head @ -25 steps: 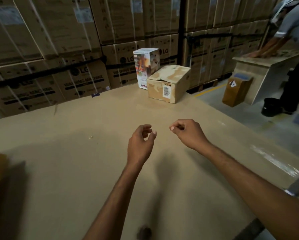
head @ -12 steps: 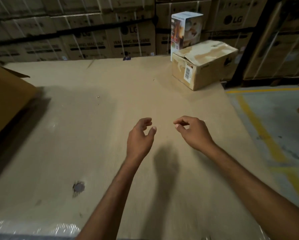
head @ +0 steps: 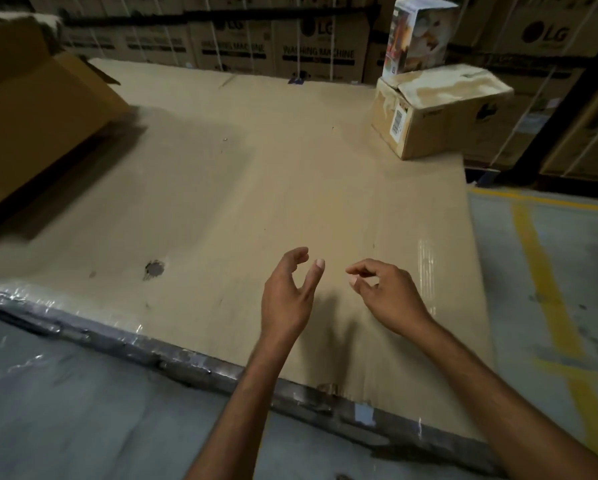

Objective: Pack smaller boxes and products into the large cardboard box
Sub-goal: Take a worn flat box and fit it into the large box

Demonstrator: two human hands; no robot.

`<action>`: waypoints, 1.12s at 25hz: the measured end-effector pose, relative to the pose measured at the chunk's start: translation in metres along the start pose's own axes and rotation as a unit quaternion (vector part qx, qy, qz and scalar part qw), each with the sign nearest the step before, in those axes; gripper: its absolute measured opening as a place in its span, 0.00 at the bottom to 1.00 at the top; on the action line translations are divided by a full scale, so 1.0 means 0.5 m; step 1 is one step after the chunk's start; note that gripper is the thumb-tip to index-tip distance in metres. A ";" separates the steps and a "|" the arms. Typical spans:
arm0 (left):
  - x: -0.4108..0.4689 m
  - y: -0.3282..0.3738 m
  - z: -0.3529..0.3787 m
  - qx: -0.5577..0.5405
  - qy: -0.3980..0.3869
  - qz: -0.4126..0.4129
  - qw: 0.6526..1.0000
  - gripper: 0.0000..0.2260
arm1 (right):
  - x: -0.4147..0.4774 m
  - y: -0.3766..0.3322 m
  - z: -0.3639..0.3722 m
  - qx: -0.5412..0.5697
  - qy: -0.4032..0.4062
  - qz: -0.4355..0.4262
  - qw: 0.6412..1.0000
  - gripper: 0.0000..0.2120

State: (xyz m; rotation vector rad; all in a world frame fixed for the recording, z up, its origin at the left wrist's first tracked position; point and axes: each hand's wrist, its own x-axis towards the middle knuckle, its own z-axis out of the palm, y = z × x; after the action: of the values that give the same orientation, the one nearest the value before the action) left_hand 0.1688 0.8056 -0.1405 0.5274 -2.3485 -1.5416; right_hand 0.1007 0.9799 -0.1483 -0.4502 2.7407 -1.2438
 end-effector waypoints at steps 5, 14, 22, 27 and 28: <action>-0.085 0.036 0.110 -0.022 0.067 -0.033 0.997 0.21 | -0.020 0.103 -0.088 0.018 -0.018 -0.061 0.998 0.21; -0.058 0.238 0.553 -0.127 0.168 -0.086 0.974 0.13 | 0.087 0.393 -0.441 0.006 -0.042 -0.105 0.994 0.26; 0.095 0.359 0.720 -0.137 0.156 -0.072 0.976 0.13 | 0.321 0.437 -0.589 0.009 -0.023 -0.150 0.988 0.17; 0.252 0.373 0.763 -0.149 0.125 -0.065 0.979 0.15 | 0.538 0.448 -0.620 -0.029 0.044 -0.184 0.982 0.12; 0.287 0.377 0.769 -0.156 0.119 -0.058 0.979 0.15 | 0.589 0.451 -0.631 -0.039 0.063 -0.178 0.981 0.12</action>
State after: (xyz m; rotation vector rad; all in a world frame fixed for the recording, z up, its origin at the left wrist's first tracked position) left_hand -0.1504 1.1236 -0.1121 0.7357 -1.8828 -1.7468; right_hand -0.2966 1.2575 -0.0988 -0.9371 2.9134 -1.2763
